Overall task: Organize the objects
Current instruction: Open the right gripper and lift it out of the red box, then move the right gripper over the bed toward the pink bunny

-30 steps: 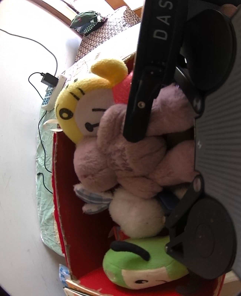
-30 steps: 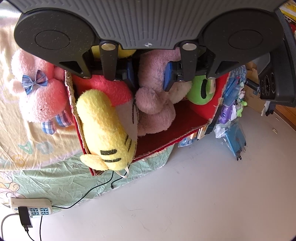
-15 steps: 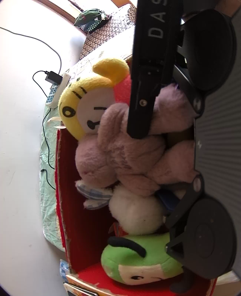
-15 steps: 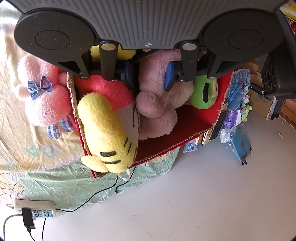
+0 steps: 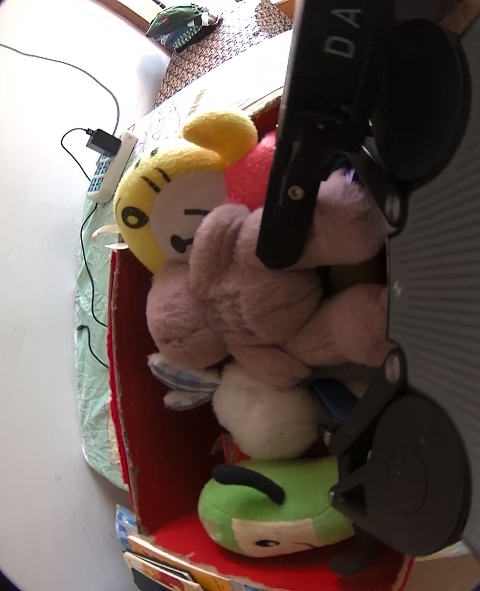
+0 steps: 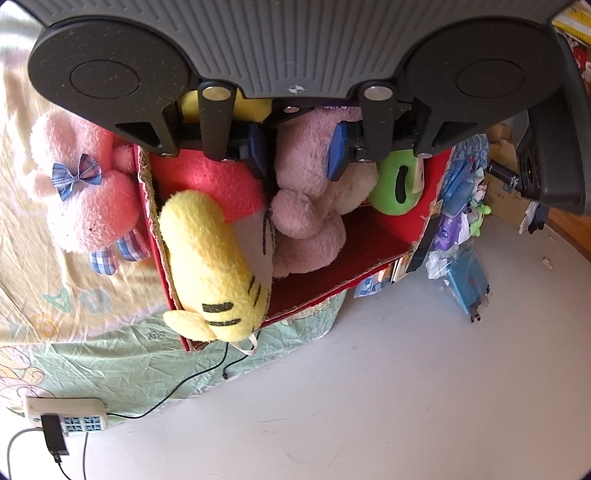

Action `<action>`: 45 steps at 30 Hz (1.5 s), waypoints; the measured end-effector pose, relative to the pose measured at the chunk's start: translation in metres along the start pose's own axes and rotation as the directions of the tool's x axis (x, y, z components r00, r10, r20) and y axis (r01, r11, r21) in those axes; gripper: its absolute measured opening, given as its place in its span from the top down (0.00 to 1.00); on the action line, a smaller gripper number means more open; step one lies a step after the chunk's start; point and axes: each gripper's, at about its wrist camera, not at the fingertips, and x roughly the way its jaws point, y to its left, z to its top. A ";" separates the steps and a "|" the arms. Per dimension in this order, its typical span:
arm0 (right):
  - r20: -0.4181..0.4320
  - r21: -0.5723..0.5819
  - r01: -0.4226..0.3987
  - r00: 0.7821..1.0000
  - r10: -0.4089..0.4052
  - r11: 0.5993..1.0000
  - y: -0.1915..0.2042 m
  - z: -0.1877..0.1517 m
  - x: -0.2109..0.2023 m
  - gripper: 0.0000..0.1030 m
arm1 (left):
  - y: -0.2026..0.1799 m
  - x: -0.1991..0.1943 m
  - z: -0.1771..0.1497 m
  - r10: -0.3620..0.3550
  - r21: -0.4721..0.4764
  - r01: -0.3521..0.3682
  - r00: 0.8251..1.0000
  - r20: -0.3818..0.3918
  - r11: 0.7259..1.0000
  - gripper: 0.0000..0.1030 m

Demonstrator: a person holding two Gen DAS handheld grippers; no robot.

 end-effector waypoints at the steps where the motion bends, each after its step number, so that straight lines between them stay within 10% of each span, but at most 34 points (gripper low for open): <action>1: -0.003 -0.007 -0.006 1.000 0.006 1.000 0.000 0.000 0.000 0.63 | -0.002 -0.001 -0.001 0.013 -0.003 -0.013 1.000 0.003 1.000 0.00; 26: -0.130 -0.030 -0.270 0.956 0.264 0.962 -0.034 0.024 -0.037 0.60 | -0.053 -0.053 -0.010 0.310 -0.108 -0.306 0.951 0.023 0.946 0.01; 45: -0.180 -0.032 -0.334 0.929 0.323 0.942 -0.074 0.005 -0.077 0.60 | -0.088 -0.040 -0.056 0.234 -0.117 -0.238 0.971 -0.045 0.964 0.01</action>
